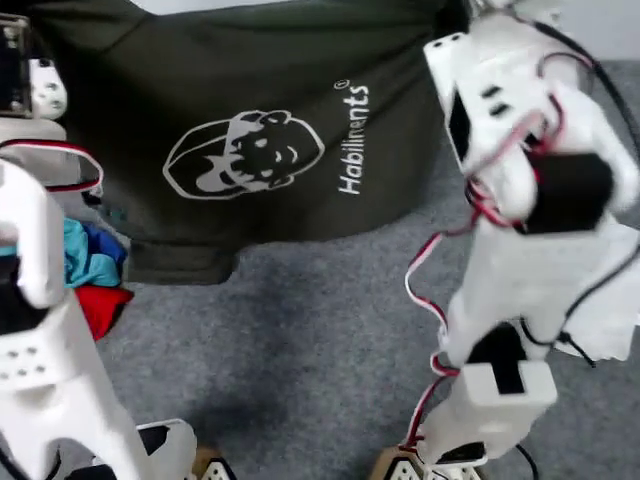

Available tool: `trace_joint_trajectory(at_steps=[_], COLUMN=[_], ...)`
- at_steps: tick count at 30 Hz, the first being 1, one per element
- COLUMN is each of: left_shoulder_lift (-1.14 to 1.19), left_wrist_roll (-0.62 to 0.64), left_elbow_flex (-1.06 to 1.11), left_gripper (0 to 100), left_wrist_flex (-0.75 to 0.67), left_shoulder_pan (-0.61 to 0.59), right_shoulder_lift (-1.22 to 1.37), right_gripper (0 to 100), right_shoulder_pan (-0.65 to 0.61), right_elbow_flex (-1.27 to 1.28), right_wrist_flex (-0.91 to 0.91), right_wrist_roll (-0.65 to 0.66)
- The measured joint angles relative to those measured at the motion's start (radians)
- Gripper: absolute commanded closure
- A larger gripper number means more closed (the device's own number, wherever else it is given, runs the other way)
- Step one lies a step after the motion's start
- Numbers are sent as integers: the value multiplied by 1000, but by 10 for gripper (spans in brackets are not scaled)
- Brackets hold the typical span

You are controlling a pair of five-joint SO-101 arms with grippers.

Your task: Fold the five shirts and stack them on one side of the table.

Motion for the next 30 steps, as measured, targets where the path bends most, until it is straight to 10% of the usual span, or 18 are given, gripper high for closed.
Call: trace_joint_trajectory(at_steps=[19, 30], left_shoulder_lift=[-258, -28], left_wrist_roll=[-48, -229], left_elbow_flex=[-164, 161], left_gripper=[994, 994], left_wrist_flex=[161, 143], left_shoulder_pan=[0, 2], right_shoulder_lift=[-338, -152], right_gripper=[988, 988], right_shoulder_pan=[61, 64], right_elbow_flex=[0, 410], right_wrist_flex=[118, 20], right_wrist_roll=[0, 0])
